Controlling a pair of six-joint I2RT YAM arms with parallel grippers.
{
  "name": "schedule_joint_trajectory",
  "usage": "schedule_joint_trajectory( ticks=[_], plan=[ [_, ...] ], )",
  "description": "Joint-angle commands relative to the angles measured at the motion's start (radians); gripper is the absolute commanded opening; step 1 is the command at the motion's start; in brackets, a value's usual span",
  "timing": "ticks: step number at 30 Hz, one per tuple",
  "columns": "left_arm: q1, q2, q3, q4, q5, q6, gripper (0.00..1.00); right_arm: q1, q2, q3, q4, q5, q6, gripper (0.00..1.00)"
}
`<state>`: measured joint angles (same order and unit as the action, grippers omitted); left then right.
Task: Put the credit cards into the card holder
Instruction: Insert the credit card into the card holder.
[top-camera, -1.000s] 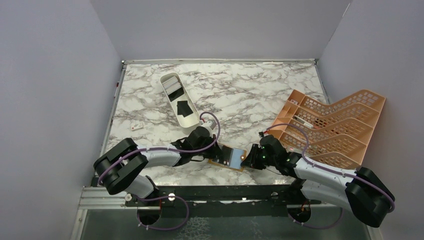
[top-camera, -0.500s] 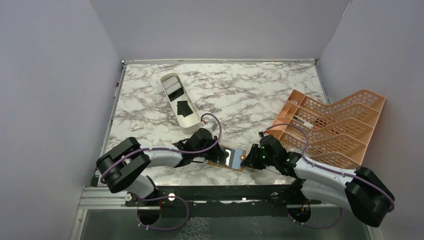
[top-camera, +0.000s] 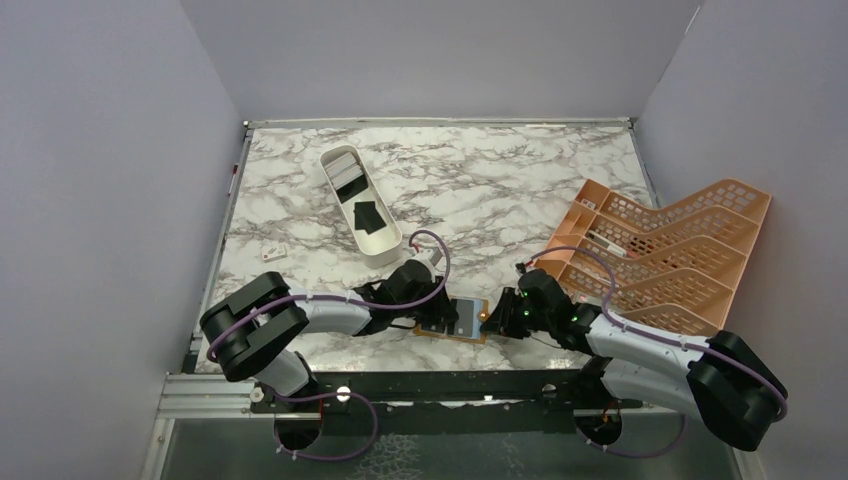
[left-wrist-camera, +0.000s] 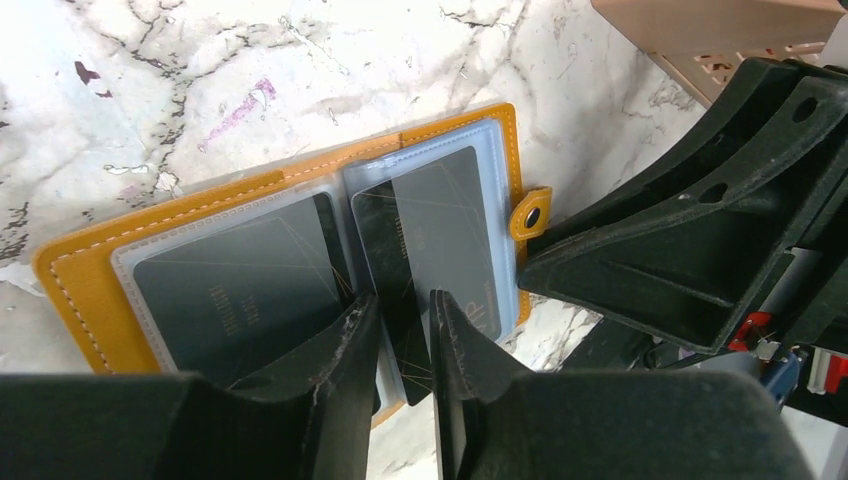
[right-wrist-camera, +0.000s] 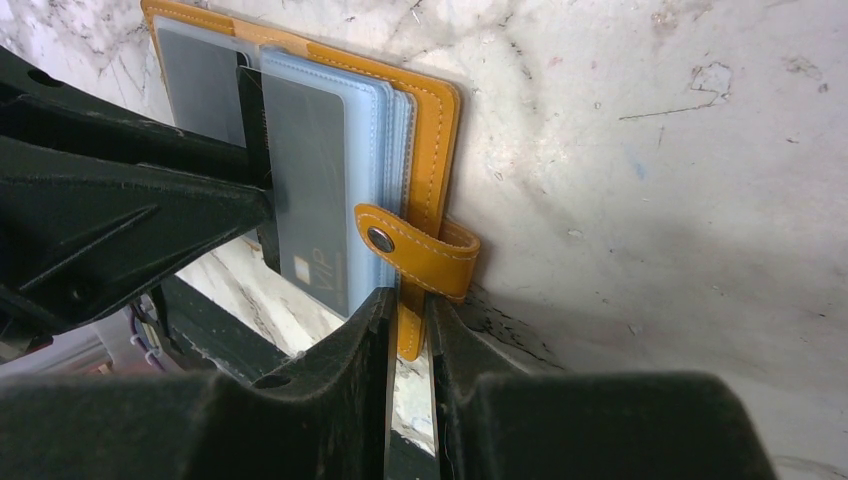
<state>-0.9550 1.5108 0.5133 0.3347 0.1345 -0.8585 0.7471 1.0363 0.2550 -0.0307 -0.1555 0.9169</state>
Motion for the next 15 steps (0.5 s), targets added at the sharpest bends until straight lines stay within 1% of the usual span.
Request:
schedule_joint_trajectory(
  ticks=[1, 10, 15],
  plan=[
    [-0.012, -0.019, 0.014, -0.001, 0.013, -0.024, 0.3, 0.006, 0.021, -0.015, -0.071, 0.028, -0.015, 0.23],
    [-0.039, 0.009, 0.031, 0.019, 0.014, -0.034, 0.31, 0.006, 0.032, -0.013, -0.06, 0.03, -0.021, 0.23],
    [-0.068, 0.03, 0.055, 0.018, -0.007, 0.035, 0.32, 0.006, 0.055, 0.002, -0.062, 0.031, -0.035, 0.23]
  ],
)
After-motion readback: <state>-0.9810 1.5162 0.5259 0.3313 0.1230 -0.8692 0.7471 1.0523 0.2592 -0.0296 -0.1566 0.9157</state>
